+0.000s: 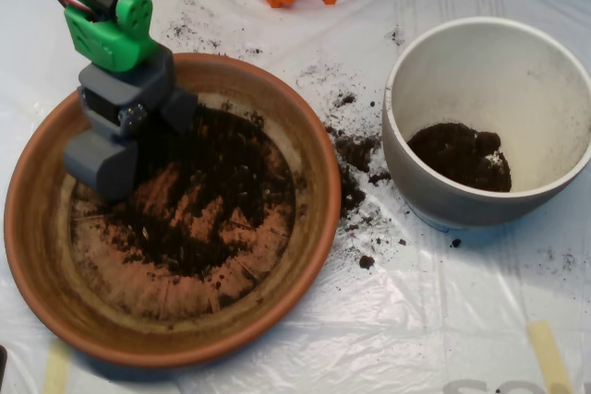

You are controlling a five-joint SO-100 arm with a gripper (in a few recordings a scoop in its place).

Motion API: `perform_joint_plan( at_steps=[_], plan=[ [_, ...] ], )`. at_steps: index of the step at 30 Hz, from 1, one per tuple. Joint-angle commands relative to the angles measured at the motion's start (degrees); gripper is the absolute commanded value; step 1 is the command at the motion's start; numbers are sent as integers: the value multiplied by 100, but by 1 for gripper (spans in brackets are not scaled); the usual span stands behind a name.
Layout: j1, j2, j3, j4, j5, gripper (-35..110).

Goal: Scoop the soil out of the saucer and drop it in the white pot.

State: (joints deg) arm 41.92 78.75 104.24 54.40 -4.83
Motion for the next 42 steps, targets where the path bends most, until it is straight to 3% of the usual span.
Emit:
perform_joint_plan(
  at_steps=[1, 5, 16, 25, 32, 42],
  plan=[
    [237, -62, -729, 26, -158, 30],
    [290, -439, -1169, 281, -229, 29],
    [281, -62, -949, 158, -501, 0],
    [-457, 1828, -70, 396, -501, 0],
    [-1151, 2171, -1468, 1714, -501, 0],
    [-2426, 3507, -2461, 2821, -536, -1]
  ],
)
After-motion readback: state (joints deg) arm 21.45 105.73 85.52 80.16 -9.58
